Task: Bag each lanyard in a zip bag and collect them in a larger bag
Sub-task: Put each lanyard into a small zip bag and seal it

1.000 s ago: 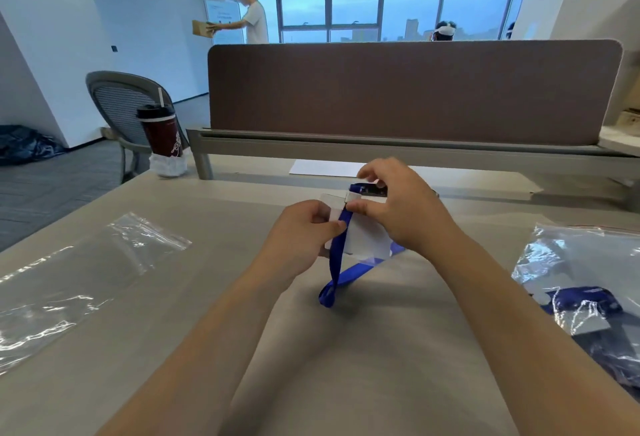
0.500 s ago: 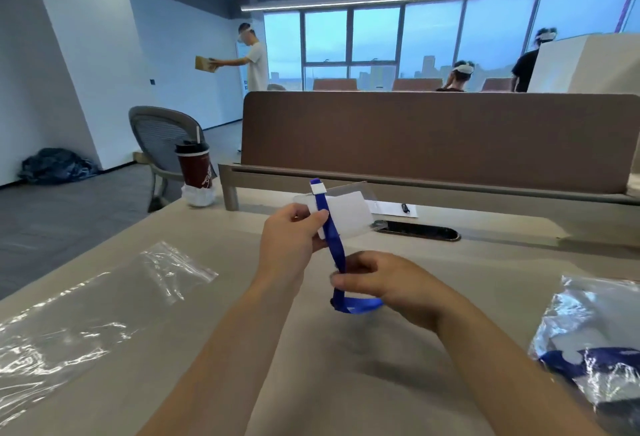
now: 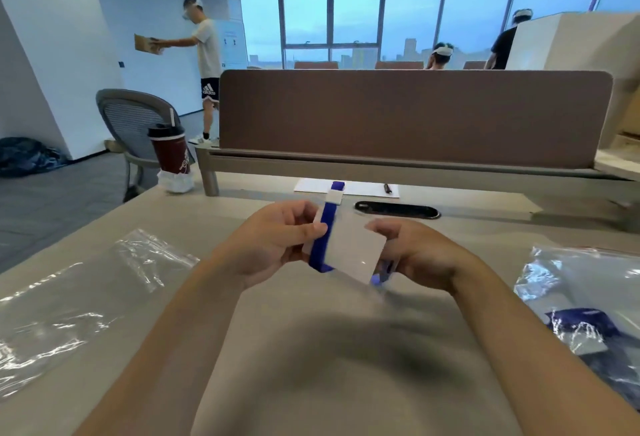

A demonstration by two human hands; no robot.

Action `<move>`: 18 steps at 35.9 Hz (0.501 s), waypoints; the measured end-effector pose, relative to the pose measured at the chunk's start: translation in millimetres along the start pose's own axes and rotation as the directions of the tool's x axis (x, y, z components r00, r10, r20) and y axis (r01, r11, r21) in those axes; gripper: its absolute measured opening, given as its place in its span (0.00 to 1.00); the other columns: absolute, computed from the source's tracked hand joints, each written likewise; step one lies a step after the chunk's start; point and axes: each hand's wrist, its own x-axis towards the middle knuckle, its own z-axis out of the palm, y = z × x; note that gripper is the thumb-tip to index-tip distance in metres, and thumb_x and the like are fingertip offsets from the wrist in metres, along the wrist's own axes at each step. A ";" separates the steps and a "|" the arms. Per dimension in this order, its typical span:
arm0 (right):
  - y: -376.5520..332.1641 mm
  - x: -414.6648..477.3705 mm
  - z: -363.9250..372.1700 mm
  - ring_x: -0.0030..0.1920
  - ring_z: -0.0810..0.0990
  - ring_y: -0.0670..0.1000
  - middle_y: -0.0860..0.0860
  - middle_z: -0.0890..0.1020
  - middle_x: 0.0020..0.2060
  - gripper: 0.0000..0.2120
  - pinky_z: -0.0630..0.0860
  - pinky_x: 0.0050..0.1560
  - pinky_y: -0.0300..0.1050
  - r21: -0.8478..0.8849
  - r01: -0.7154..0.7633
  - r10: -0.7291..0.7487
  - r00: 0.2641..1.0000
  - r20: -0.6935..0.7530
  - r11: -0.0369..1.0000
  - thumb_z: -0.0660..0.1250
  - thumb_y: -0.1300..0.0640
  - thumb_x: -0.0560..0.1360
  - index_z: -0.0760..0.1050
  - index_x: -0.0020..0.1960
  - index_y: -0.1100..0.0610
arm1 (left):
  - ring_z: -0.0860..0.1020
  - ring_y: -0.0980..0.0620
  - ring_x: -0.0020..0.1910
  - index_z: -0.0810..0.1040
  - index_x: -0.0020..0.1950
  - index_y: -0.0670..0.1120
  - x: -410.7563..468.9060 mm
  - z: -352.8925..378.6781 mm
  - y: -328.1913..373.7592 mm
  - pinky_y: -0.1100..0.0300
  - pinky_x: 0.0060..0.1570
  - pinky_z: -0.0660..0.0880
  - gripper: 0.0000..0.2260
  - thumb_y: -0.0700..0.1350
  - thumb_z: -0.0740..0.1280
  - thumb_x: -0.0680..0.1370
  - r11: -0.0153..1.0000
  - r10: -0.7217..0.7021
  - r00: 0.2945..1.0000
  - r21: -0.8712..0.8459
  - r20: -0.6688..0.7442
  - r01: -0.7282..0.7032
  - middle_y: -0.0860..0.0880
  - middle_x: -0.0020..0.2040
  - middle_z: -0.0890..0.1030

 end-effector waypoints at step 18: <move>-12.2 8.3 16.7 0.37 0.82 0.49 0.52 0.86 0.40 0.04 0.83 0.45 0.45 -0.105 0.146 -0.177 0.892 -0.417 0.984 0.71 0.61 0.76 0.82 0.50 0.57 | 0.69 0.45 0.34 0.66 0.36 0.46 20.0 22.7 -51.0 0.54 0.36 0.68 0.12 0.40 0.65 0.78 0.813 0.186 0.907 0.577 -0.377 0.073 0.49 0.34 0.71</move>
